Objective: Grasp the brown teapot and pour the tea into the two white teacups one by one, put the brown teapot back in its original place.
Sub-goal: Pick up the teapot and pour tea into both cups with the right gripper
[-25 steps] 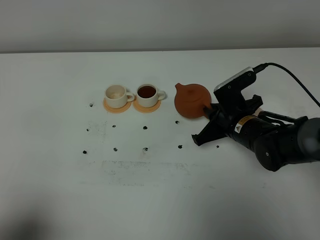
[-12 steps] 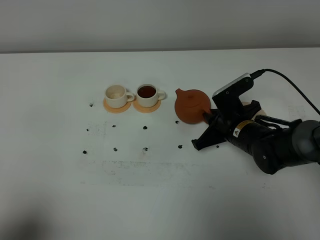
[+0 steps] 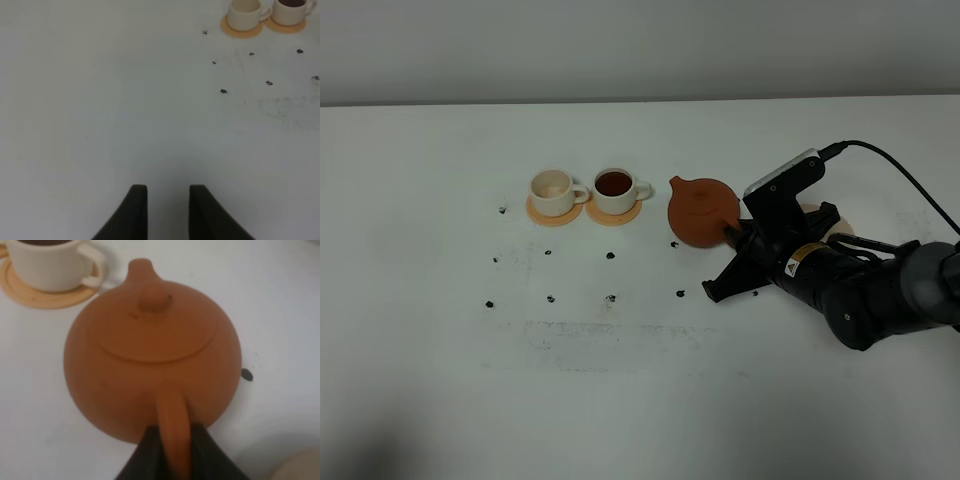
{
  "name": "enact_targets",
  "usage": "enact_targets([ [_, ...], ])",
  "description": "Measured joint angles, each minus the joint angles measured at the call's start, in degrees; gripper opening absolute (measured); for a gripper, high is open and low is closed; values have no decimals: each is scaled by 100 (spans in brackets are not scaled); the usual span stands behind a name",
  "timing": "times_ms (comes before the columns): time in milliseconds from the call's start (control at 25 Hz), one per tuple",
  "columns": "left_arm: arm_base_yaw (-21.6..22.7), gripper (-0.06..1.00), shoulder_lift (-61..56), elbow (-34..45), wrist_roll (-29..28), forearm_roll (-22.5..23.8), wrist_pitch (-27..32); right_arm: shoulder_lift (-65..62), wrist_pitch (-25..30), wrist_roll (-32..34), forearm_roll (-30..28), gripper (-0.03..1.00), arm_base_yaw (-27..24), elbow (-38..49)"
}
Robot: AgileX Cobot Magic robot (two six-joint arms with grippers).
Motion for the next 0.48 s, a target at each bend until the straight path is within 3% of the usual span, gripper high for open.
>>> enact_targets([
  [480, 0, 22, 0, 0, 0, 0, 0, -528, 526, -5, -150, 9, 95, -235],
])
